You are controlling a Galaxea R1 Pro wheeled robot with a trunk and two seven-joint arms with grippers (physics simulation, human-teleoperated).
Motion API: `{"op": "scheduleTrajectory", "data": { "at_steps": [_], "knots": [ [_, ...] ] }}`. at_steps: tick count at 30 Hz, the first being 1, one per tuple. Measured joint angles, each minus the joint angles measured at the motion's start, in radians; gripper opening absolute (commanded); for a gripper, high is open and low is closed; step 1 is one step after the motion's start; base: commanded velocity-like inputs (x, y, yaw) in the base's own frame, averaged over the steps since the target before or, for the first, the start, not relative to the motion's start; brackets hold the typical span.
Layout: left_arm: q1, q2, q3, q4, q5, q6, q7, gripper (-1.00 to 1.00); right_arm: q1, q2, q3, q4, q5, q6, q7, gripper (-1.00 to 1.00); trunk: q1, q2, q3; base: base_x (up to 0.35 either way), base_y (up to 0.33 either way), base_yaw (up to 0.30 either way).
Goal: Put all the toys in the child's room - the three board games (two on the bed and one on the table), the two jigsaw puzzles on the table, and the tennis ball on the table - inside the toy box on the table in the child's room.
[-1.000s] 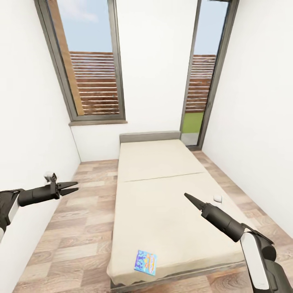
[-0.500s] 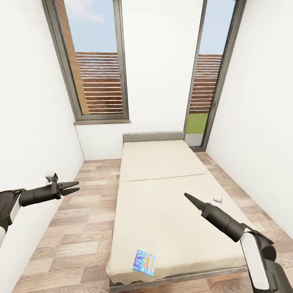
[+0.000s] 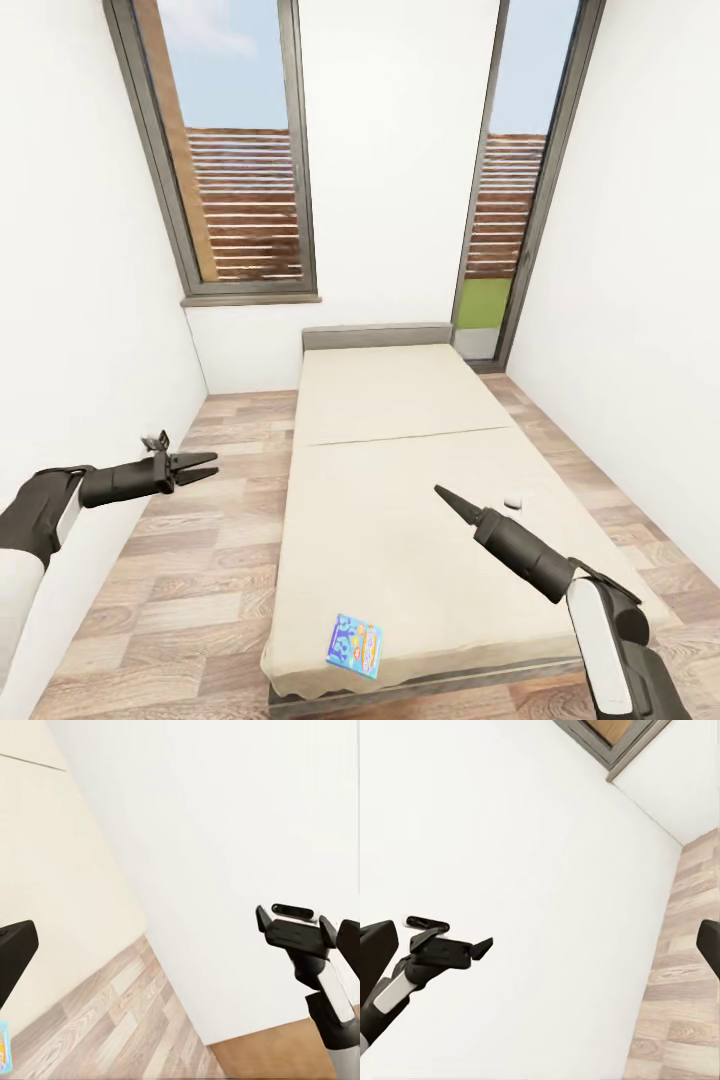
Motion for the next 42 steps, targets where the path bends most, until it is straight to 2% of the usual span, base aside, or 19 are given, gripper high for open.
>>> {"op": "scheduleTrajectory", "data": {
  "at_steps": [2,13,28,36,42],
  "knots": [
    [0.0,-0.011,-0.003,0.0,0.0,0.0,0.0,1.0,0.001,0.005,0.001,0.011,0.005,0.002,-0.002,1.0,0.0,0.0,0.0,0.0,0.0,0.0],
    [0.0,-0.073,-0.006,0.0,-0.002,0.001,0.002,1.0,0.002,0.009,-0.006,0.065,0.001,0.004,-0.003,1.0,0.042,-0.077,-0.035,0.0,0.0,0.0],
    [0.0,-0.07,-0.005,0.0,-0.003,0.003,0.002,1.0,0.002,0.008,-0.012,0.069,-0.003,0.005,-0.003,1.0,0.1,-0.182,-0.082,0.0,0.0,0.0],
    [0.0,-0.066,-0.005,0.0,-0.005,0.008,0.005,1.0,0.002,0.006,-0.014,0.072,-0.006,0.005,-0.003,1.0,0.1,-0.183,-0.082,0.0,0.0,0.0],
    [0.0,-0.058,-0.006,0.0,-0.009,0.012,0.005,1.0,0.002,-0.002,-0.017,0.122,-0.007,0.008,-0.004,1.0,0.1,-0.183,-0.082,0.0,0.0,0.0]
  ]
}}
